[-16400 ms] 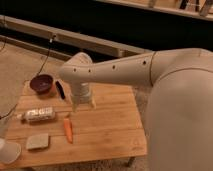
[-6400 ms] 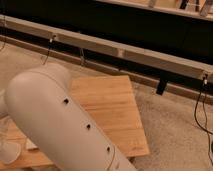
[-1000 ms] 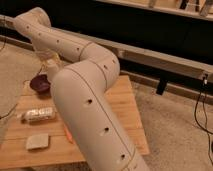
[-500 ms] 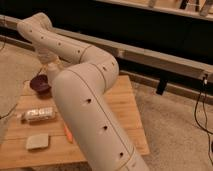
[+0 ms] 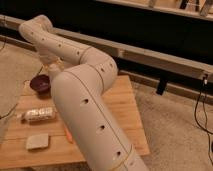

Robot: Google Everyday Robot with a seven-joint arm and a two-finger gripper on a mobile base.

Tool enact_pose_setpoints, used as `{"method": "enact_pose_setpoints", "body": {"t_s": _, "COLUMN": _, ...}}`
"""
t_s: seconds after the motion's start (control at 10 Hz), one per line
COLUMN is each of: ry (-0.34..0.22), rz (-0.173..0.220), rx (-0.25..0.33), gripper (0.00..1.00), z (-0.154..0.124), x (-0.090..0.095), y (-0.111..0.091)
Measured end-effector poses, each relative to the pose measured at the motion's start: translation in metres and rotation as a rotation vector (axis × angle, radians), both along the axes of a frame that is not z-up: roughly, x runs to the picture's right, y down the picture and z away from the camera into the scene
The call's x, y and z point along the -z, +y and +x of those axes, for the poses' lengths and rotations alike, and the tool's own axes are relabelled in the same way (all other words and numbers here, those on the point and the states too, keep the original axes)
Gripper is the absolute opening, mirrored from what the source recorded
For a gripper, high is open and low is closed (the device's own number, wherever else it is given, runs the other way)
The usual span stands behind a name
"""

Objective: Place the ceramic cup over the eraser

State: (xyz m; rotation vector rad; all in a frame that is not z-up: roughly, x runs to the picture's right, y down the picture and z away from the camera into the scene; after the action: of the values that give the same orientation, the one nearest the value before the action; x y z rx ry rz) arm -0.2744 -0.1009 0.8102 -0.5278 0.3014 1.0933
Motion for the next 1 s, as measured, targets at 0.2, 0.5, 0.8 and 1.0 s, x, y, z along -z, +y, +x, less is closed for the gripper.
{"method": "enact_pose_setpoints", "body": {"t_s": 0.2, "ry": 0.007, "rz": -0.008, "rx": 0.002, "gripper": 0.0, "z": 0.002, "x": -0.007, "y": 0.003}}
{"method": "enact_pose_setpoints", "body": {"t_s": 0.5, "ry": 0.016, "rz": -0.012, "rx": 0.013, "gripper": 0.0, "z": 0.001, "x": -0.018, "y": 0.007}}
{"method": "enact_pose_setpoints", "body": {"t_s": 0.8, "ry": 0.007, "rz": -0.03, "rx": 0.02, "gripper": 0.0, "z": -0.005, "x": -0.032, "y": 0.019}}
{"method": "enact_pose_setpoints", "body": {"t_s": 1.0, "ry": -0.003, "rz": -0.047, "rx": 0.023, "gripper": 0.0, "z": -0.01, "x": -0.044, "y": 0.031}}
